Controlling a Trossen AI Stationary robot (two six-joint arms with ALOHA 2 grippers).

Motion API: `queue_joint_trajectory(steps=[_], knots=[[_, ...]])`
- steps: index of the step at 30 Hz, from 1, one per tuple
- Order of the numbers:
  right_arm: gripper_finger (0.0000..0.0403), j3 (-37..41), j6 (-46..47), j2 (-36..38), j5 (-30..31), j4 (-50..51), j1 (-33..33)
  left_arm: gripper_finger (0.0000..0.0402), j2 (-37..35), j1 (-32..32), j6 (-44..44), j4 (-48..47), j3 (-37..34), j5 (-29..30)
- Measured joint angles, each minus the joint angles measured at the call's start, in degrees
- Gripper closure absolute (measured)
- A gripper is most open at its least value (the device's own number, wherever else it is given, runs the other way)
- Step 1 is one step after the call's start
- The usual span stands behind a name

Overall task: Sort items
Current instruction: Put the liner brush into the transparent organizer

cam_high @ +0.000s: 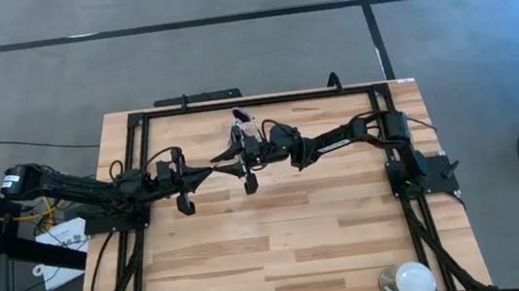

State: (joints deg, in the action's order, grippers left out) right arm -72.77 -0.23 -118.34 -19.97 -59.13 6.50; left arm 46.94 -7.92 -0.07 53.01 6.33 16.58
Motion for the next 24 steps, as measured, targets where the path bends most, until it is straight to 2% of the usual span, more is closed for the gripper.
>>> queue_joint_trajectory(steps=[11, 18, 20, 24], knots=[[0.0392, 0.00, 0.33, 0.00, 0.15, -0.34, -0.21, 0.0387, 0.02, 0.00, 1.56, -0.04, 0.00, 0.00], [0.0390, 0.00, 2.99, 0.15, 0.81, 0.15, -0.19, 0.0358, 2.27, -0.02, 1.23, -1.07, 0.05, 1.20], [0.0395, -0.03, 3.54, 1.02, 1.46, 2.27, 0.04, 0.0342, 3.42, -0.02, 1.27, -2.03, 0.00, 2.68], [0.0392, -0.04, 1.48, 3.96, 7.37, 12.44, 0.41, 0.0309, 6.38, -0.02, 1.04, -3.63, 0.02, 8.77]])
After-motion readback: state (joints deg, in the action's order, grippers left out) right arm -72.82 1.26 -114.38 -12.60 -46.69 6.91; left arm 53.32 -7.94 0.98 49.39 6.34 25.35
